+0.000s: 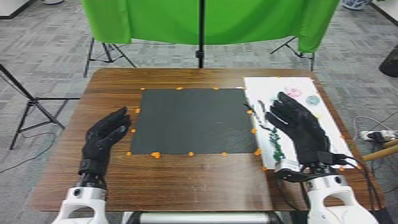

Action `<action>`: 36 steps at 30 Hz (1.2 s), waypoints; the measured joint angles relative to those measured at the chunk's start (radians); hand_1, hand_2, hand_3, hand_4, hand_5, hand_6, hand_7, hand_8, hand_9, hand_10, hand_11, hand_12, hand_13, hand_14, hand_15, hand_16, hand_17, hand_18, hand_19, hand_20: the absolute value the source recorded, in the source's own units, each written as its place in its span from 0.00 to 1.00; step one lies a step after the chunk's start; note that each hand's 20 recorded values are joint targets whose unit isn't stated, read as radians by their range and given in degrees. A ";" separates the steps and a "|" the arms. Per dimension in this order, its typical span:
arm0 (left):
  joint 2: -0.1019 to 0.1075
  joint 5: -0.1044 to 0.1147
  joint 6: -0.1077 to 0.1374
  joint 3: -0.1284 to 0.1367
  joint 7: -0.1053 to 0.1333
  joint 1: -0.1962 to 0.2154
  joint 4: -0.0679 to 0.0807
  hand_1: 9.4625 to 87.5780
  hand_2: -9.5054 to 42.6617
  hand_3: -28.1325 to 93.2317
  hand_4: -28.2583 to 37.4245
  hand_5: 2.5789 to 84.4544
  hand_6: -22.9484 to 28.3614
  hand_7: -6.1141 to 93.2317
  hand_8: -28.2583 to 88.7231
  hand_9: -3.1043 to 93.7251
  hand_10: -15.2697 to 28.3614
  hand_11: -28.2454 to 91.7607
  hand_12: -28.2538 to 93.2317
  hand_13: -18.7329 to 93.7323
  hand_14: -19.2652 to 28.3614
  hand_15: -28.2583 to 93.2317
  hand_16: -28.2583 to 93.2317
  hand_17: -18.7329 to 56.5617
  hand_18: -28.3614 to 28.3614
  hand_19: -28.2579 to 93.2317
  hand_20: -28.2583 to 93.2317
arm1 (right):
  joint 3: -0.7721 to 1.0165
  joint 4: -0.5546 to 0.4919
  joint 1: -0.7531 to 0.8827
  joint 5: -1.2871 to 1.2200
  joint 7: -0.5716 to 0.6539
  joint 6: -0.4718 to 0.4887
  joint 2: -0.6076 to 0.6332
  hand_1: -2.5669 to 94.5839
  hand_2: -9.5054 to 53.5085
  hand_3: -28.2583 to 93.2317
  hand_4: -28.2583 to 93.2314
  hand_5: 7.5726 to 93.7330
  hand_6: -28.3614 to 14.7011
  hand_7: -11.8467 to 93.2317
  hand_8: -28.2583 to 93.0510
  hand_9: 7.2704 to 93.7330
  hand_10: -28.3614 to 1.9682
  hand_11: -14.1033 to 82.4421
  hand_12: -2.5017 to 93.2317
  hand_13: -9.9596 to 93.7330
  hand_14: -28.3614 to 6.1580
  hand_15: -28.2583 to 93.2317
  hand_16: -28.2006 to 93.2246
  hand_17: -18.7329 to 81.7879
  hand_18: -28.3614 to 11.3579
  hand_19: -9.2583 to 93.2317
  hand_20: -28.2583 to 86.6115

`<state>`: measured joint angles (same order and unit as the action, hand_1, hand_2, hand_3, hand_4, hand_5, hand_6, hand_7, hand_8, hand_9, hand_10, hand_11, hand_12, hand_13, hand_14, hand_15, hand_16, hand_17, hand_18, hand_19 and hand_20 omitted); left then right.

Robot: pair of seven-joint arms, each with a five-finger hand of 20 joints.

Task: Arrange flowers

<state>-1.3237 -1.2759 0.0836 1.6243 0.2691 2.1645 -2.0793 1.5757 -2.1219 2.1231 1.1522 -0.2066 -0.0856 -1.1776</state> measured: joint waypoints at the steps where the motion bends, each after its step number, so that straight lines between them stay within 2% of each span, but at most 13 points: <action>1: 0.000 0.000 0.000 0.001 -0.002 0.001 -0.001 0.38 0.00 0.71 0.17 0.49 0.48 0.18 0.18 0.47 0.60 0.36 0.32 0.47 0.72 0.39 0.25 0.33 0.72 0.26 0.41 | 0.000 0.001 -0.001 0.002 0.000 0.002 0.000 0.17 0.00 0.84 0.01 0.33 0.64 0.22 0.17 0.34 0.49 0.18 0.18 0.39 0.51 0.31 0.34 0.38 0.23 0.14 0.43; 6: 0.000 0.000 -0.002 0.003 -0.010 0.010 -0.002 0.38 0.00 0.71 0.17 0.48 0.47 0.18 0.18 0.47 0.60 0.35 0.32 0.47 0.72 0.39 0.25 0.32 0.72 0.26 0.41 | -0.001 0.001 -0.002 0.005 0.001 0.001 -0.001 0.22 0.00 0.85 0.02 0.34 0.64 0.23 0.17 0.37 0.48 0.19 0.18 0.41 0.51 0.32 0.34 0.41 0.24 0.16 0.44; 11: 0.006 -0.008 -0.004 0.003 -0.016 0.007 -0.002 0.38 0.00 0.71 0.17 0.48 0.48 0.18 0.18 0.47 0.60 0.35 0.32 0.47 0.72 0.39 0.25 0.32 0.72 0.26 0.41 | -0.040 0.001 -0.018 -0.072 0.000 -0.074 0.012 0.33 0.00 0.79 0.01 0.44 0.60 0.28 0.15 0.52 0.48 0.25 0.20 0.62 0.47 0.38 0.36 0.56 0.33 0.39 0.61; 12: 0.006 -0.008 -0.003 0.004 -0.017 0.007 -0.002 0.38 0.00 0.71 0.17 0.48 0.48 0.18 0.18 0.47 0.60 0.35 0.32 0.47 0.72 0.39 0.25 0.32 0.72 0.26 0.41 | -0.053 -0.004 -0.021 -0.072 0.010 -0.122 0.017 0.35 0.00 0.74 0.00 0.45 0.60 0.28 0.15 0.54 0.48 0.26 0.20 0.66 0.47 0.38 0.38 0.57 0.33 0.44 0.63; 14: 0.006 -0.008 -0.003 0.008 -0.018 0.009 -0.003 0.38 0.00 0.71 0.17 0.48 0.48 0.18 0.18 0.47 0.60 0.35 0.32 0.46 0.72 0.39 0.25 0.32 0.72 0.26 0.41 | -0.079 -0.024 -0.028 -0.037 0.071 -0.245 0.027 0.45 0.00 0.52 0.01 0.49 0.58 0.27 0.16 0.59 0.46 0.29 0.21 0.72 0.45 0.43 0.40 0.59 0.32 0.57 0.65; 16: 0.006 -0.008 -0.003 0.012 -0.022 0.012 -0.004 0.37 0.00 0.71 0.17 0.48 0.48 0.18 0.18 0.47 0.60 0.35 0.32 0.46 0.73 0.39 0.25 0.32 0.72 0.26 0.41 | -0.095 -0.041 -0.035 0.082 0.190 -0.376 0.043 0.53 0.00 0.30 0.11 0.55 0.57 0.26 0.16 0.65 0.42 0.32 0.22 0.76 0.46 0.48 0.41 0.61 0.30 0.69 0.64; 18: 0.006 -0.009 -0.003 0.015 -0.028 0.015 -0.006 0.37 0.00 0.71 0.17 0.48 0.48 0.18 0.18 0.47 0.60 0.35 0.32 0.46 0.73 0.39 0.25 0.32 0.72 0.26 0.41 | -0.099 -0.042 -0.044 0.270 0.350 -0.472 0.072 0.54 0.00 0.24 0.14 0.58 0.58 0.27 0.16 0.68 0.41 0.33 0.23 0.78 0.46 0.51 0.42 0.62 0.30 0.73 0.64; 20: 0.006 -0.012 -0.005 0.016 -0.033 0.015 -0.006 0.37 0.00 0.71 0.17 0.49 0.48 0.18 0.18 0.47 0.60 0.35 0.32 0.46 0.73 0.38 0.25 0.32 0.72 0.26 0.41 | -0.090 -0.036 -0.045 0.394 0.449 -0.491 0.104 0.53 0.00 0.26 0.14 0.59 0.57 0.27 0.17 0.68 0.40 0.34 0.24 0.77 0.45 0.53 0.42 0.62 0.29 0.74 0.64; 24: 0.008 -0.023 -0.013 0.019 -0.043 0.017 -0.010 0.37 0.00 0.71 0.17 0.49 0.49 0.17 0.18 0.46 0.60 0.35 0.32 0.46 0.73 0.38 0.25 0.32 0.72 0.27 0.41 | -0.049 -0.033 -0.027 0.529 0.560 -0.424 0.202 0.51 0.00 0.34 0.08 0.60 0.55 0.27 0.18 0.68 0.37 0.37 0.27 0.77 0.45 0.57 0.42 0.63 0.29 0.77 0.63; 28: 0.011 -0.030 -0.020 0.021 -0.053 0.017 -0.013 0.37 0.00 0.71 0.17 0.49 0.49 0.17 0.18 0.46 0.60 0.35 0.32 0.46 0.73 0.38 0.25 0.32 0.72 0.27 0.41 | -0.050 -0.055 -0.021 0.701 0.668 -0.191 0.298 0.51 0.00 0.35 0.08 0.64 0.52 0.27 0.19 0.71 0.35 0.39 0.28 0.81 0.50 0.60 0.42 0.66 0.32 0.81 0.63; 31: 0.014 -0.037 -0.028 0.024 -0.063 0.016 -0.014 0.37 0.00 0.71 0.17 0.49 0.49 0.17 0.18 0.46 0.60 0.35 0.32 0.46 0.73 0.38 0.25 0.32 0.72 0.27 0.41 | -0.100 -0.061 -0.042 0.895 0.768 -0.022 0.364 0.48 0.00 0.44 0.04 0.67 0.48 0.26 0.20 0.74 0.38 0.42 0.28 0.84 0.53 0.61 0.42 0.71 0.37 0.85 0.60; 32: 0.015 -0.038 -0.031 0.025 -0.066 0.016 -0.016 0.37 0.00 0.71 0.17 0.49 0.49 0.17 0.18 0.46 0.60 0.35 0.32 0.46 0.73 0.38 0.25 0.31 0.72 0.27 0.41 | -0.129 -0.058 -0.056 0.951 0.794 0.006 0.386 0.45 0.00 0.50 0.01 0.68 0.48 0.27 0.20 0.75 0.38 0.42 0.28 0.85 0.55 0.61 0.43 0.72 0.39 0.86 0.59; 36: 0.024 -0.040 -0.041 0.028 -0.076 0.016 -0.018 0.37 0.00 0.71 0.17 0.48 0.49 0.17 0.18 0.46 0.60 0.35 0.32 0.45 0.73 0.38 0.25 0.31 0.72 0.27 0.41 | -0.245 -0.021 -0.133 1.102 0.831 0.019 0.458 0.41 0.00 0.58 0.00 0.70 0.50 0.35 0.21 0.76 0.41 0.47 0.30 0.87 0.58 0.62 0.43 0.74 0.42 0.88 0.58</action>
<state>-1.3001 -1.3159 0.0424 1.6518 0.1932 2.1802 -2.0971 1.3303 -2.1427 1.9898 2.2543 0.6246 -0.0665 -0.7199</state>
